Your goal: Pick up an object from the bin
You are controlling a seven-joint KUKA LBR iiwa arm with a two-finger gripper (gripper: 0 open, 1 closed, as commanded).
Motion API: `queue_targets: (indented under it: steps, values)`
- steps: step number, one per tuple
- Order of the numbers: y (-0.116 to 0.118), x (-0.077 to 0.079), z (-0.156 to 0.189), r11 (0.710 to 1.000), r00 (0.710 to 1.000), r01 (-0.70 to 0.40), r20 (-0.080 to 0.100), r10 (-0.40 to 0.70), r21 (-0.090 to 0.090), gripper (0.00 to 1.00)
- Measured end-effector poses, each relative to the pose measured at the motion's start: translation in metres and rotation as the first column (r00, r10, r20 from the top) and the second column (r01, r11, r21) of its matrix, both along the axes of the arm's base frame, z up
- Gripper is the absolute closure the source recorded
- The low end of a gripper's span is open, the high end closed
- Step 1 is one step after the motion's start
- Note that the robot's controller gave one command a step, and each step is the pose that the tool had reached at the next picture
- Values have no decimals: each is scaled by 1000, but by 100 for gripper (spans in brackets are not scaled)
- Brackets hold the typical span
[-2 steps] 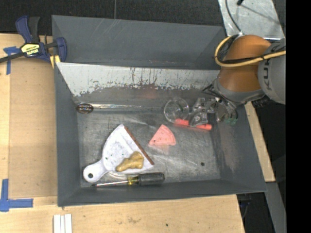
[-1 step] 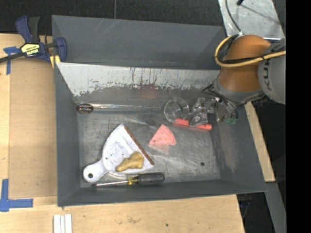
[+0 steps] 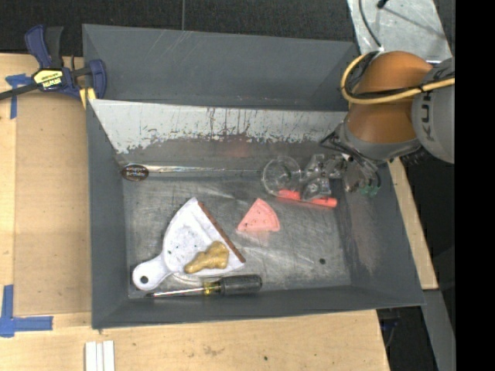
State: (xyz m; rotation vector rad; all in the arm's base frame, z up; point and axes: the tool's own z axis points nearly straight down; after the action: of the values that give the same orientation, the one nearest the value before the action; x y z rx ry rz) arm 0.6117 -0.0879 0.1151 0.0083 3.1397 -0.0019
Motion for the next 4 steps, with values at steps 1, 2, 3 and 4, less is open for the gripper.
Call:
queue_targets:
  steps: [1, 2, 3, 4]
  values:
    - [-22, 8, 62, 998, 998, -68, -1, 68, 2, 100]
    - [25, 15, 45, 988, 988, -151, 0, 151, 3, 0]
    - [23, 16, 47, 989, 989, -149, 2, 149, 1, 0]
    - [28, 14, 43, 984, 984, -178, 1, 178, 0, 0]
